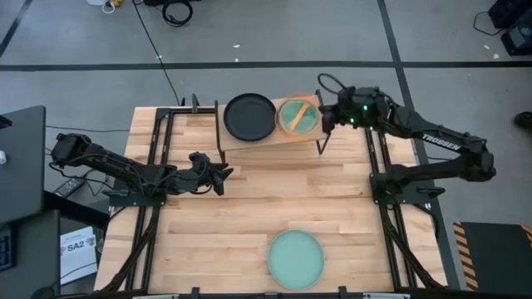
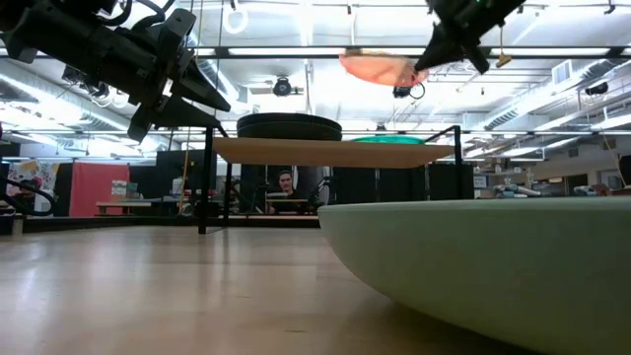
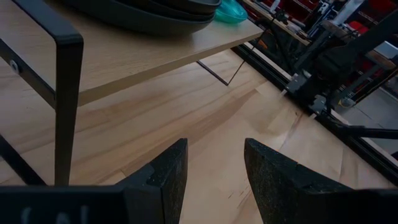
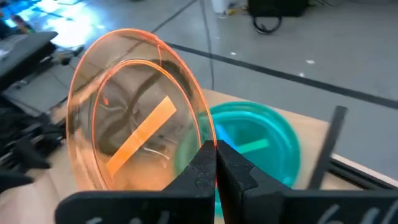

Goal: Place and stack plates onto a shelf
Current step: Stack the orange plate on top of the light blue plate on the shelf

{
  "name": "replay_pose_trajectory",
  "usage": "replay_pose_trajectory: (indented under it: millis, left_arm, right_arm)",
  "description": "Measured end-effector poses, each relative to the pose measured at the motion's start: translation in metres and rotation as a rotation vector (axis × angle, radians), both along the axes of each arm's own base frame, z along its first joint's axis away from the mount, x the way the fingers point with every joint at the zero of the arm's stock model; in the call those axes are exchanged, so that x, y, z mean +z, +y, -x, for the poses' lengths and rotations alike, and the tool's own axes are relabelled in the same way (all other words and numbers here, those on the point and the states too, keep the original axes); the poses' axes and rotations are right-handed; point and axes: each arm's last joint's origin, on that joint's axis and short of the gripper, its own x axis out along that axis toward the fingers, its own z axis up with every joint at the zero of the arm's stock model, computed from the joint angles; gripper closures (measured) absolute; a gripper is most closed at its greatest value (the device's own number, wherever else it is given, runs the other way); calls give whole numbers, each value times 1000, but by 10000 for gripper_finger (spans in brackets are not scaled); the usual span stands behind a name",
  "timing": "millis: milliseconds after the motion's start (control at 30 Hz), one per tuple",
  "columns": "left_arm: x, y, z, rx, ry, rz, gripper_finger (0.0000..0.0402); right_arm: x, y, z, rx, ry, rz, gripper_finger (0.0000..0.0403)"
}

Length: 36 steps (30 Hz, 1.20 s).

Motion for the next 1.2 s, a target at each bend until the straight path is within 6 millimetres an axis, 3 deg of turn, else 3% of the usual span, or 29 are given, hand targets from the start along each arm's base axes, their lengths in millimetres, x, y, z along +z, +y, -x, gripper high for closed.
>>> replay_pose_trajectory:
  millis: [633, 867, 1200]
  left_arm:
    - [0, 0, 0, 0, 0, 0, 237]
    - [0, 0, 0, -1, 0, 0, 237]
    - [0, 0, 0, 0, 0, 0, 237]
  right_arm:
    - [-48, -80, -8, -117, 114, -216, 395]
    - [-55, -91, -8, -114, 110, -249, 395]
    - [-55, -92, -8, -117, 109, -248, 395]
